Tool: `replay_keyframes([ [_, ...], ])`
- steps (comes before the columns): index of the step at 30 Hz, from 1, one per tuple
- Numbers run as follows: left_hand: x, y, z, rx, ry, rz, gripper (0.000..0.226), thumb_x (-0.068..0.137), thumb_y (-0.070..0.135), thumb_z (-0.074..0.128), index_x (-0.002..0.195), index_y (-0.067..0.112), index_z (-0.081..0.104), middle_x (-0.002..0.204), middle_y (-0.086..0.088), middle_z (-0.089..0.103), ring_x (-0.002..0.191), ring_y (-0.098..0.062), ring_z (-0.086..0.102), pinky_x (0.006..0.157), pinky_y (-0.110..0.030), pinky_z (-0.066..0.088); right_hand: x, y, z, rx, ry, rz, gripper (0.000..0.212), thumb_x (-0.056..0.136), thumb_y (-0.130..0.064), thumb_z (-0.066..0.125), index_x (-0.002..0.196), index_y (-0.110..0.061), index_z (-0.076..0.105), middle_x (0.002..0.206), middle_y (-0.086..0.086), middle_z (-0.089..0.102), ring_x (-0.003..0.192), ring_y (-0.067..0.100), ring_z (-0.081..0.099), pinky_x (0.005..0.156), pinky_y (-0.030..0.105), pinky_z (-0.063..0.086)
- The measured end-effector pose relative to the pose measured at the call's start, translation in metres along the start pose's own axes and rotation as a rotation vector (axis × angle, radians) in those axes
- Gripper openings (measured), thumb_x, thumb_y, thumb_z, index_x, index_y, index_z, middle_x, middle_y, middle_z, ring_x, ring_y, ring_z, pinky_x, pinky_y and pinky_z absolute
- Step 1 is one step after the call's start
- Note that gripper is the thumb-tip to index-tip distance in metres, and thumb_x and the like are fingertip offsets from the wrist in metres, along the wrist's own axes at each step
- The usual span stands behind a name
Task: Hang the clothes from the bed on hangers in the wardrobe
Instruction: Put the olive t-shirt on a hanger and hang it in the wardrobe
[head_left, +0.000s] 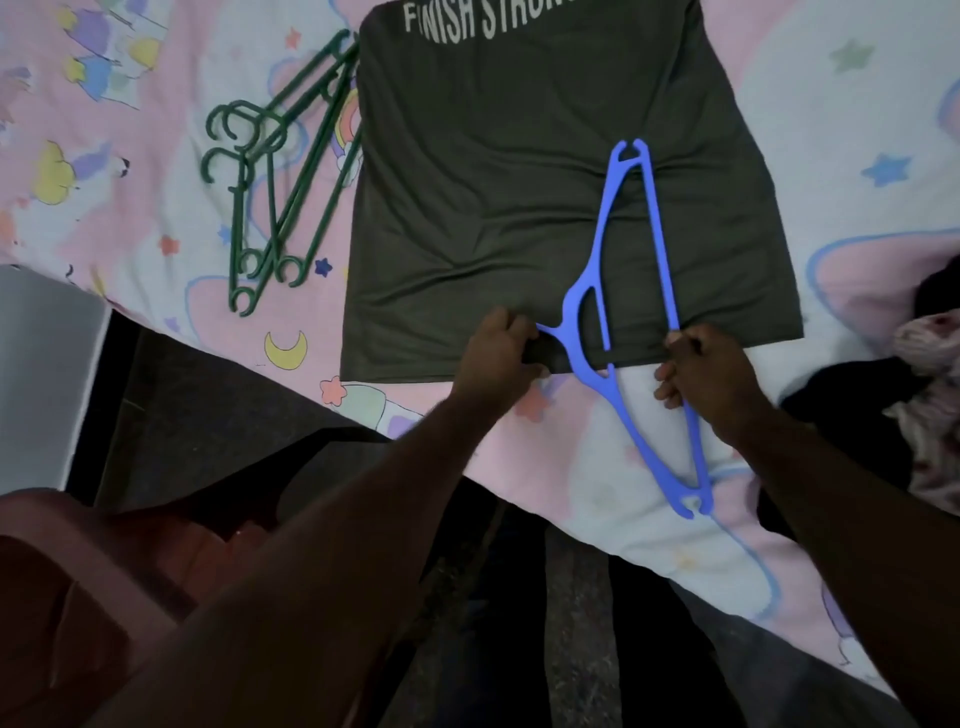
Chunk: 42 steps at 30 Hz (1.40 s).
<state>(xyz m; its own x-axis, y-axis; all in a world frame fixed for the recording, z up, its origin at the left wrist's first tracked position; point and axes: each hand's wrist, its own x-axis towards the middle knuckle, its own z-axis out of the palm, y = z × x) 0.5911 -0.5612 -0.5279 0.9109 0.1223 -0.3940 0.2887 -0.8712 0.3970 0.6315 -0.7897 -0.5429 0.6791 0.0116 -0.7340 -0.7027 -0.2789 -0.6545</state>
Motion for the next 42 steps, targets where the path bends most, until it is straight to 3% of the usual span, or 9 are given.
replay_keyframes([
  [6,0.0,-0.007,0.009,-0.143,0.072,-0.196,0.091,0.055,0.02,0.092,0.129,-0.007,0.048,0.121,-0.023,0.051,0.115,-0.037,0.049,0.098,-0.043,0.039,-0.002,-0.011,-0.003,0.033,-0.003,0.059,0.019,0.103,-0.022,0.043,0.087,-0.015,0.05,0.064,0.009,0.051,0.032,0.009,0.039,0.033,0.016,0.03],
  [10,0.002,-0.005,-0.003,-0.269,-0.051,-0.192,0.097,0.044,0.039,0.09,0.123,-0.002,0.052,0.115,-0.015,0.055,0.106,-0.03,0.057,0.091,-0.038,0.046,-0.005,-0.018,-0.015,0.13,0.04,0.062,0.016,0.102,-0.023,0.045,0.102,-0.019,0.06,0.061,0.004,0.039,0.034,0.007,0.026,0.037,0.013,0.02],
  [12,0.001,-0.006,-0.005,-0.211,-0.123,-0.092,0.091,0.043,0.043,0.086,0.117,-0.001,0.057,0.109,-0.015,0.058,0.102,-0.03,0.058,0.086,-0.031,0.042,-0.011,-0.017,-0.02,0.162,0.082,0.043,0.018,0.101,-0.025,0.046,0.101,-0.021,0.064,0.058,0.003,0.038,0.035,0.007,0.025,0.037,0.014,0.02],
  [17,0.007,-0.01,-0.014,-0.086,-0.193,0.025,0.052,0.069,0.002,0.081,0.118,0.0,0.063,0.113,-0.021,0.061,0.104,-0.035,0.06,0.079,-0.021,0.035,-0.032,0.005,-0.037,0.279,0.165,0.024,0.021,0.103,-0.029,0.046,0.094,-0.023,0.064,0.048,-0.005,0.028,0.033,0.006,0.02,0.039,0.014,0.017],
  [22,0.013,-0.01,-0.018,0.064,-0.15,0.09,0.022,0.082,0.013,0.072,0.104,0.011,0.075,0.107,-0.012,0.068,0.099,-0.03,0.064,0.076,-0.026,0.041,-0.052,0.048,-0.044,0.155,0.225,0.047,0.024,0.104,-0.027,0.045,0.101,-0.014,0.065,0.057,0.006,0.035,0.044,0.012,0.032,0.036,0.015,0.022],
  [28,0.009,-0.012,-0.019,0.243,-0.219,0.194,0.036,0.086,0.031,0.069,0.118,0.014,0.066,0.125,-0.011,0.057,0.111,-0.031,0.057,0.086,-0.035,0.043,-0.062,0.057,-0.035,0.134,0.245,0.078,0.023,0.104,-0.027,0.045,0.094,-0.015,0.063,0.058,0.002,0.039,0.042,0.004,0.036,0.033,0.015,0.026],
  [31,0.009,-0.011,-0.02,0.324,-0.203,0.23,0.027,0.092,0.031,0.061,0.113,0.017,0.07,0.122,-0.009,0.059,0.109,-0.031,0.058,0.082,-0.035,0.044,-0.062,0.055,-0.03,0.144,0.255,0.082,0.026,0.104,-0.027,0.046,0.085,-0.018,0.061,0.059,0.003,0.04,0.043,0.005,0.038,0.034,0.015,0.027],
  [38,0.019,-0.014,-0.031,-0.073,-0.128,0.014,0.021,0.088,0.02,0.061,0.095,0.005,0.073,0.099,-0.013,0.073,0.094,-0.027,0.065,0.07,-0.019,0.035,-0.061,0.053,-0.028,0.056,0.255,0.059,0.027,0.105,-0.028,0.042,0.095,-0.009,0.058,0.062,0.012,0.052,0.032,0.002,0.044,0.032,0.014,0.03],
  [42,0.031,-0.012,-0.034,-0.176,-0.089,-0.077,0.018,0.096,0.011,0.053,0.099,-0.003,0.064,0.101,-0.022,0.068,0.097,-0.032,0.062,0.074,-0.026,0.038,-0.062,0.05,-0.027,0.043,0.268,0.076,0.029,0.105,-0.028,0.041,0.089,-0.01,0.058,0.061,0.009,0.048,0.031,0.002,0.04,0.032,0.014,0.029],
])
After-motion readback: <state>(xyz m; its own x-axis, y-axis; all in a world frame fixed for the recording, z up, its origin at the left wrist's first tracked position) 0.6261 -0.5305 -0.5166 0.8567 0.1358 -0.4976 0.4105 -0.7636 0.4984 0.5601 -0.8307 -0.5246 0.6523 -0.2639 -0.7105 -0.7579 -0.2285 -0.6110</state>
